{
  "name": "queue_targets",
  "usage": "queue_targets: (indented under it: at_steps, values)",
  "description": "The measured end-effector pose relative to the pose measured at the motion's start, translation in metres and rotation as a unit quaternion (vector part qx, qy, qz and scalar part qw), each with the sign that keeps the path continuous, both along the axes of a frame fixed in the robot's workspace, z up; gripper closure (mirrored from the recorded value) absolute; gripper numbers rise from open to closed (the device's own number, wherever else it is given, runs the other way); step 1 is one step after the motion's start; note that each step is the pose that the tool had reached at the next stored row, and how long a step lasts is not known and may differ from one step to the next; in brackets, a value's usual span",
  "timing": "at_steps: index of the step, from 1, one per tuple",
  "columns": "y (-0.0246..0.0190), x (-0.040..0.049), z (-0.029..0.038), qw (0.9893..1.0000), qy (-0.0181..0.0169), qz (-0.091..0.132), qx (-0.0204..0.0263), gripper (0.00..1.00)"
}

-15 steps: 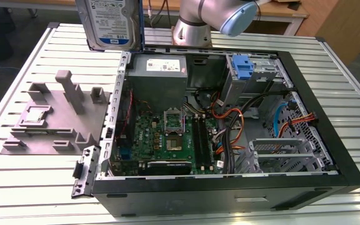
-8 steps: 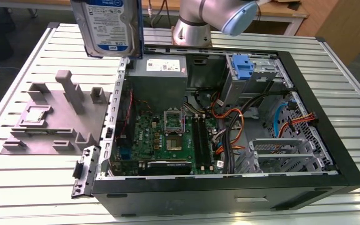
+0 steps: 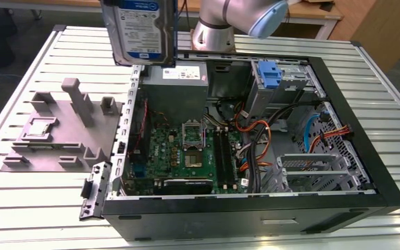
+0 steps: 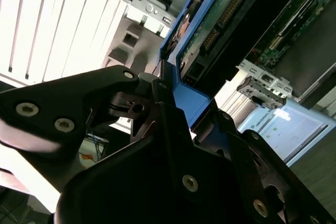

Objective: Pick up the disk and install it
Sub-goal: 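Pick up the disk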

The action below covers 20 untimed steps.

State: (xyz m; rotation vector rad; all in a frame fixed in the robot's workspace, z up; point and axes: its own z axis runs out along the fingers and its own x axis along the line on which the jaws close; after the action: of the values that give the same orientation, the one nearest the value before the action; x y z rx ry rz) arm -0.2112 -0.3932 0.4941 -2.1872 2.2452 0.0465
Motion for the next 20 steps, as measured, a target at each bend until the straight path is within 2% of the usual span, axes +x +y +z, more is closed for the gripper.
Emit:
queue_targets:
  at_steps: [16,18,20]
  values:
    - [0.0,0.0712,-0.003,1.0,-0.0001,0.0,0.0001,0.64]
    - [0.0,0.0769,-0.0033,1.0,0.0,0.0,0.0,0.64]
    - [-0.0001,0.0776,-0.0033,1.0,-0.0001,0.0,0.0001,0.64]
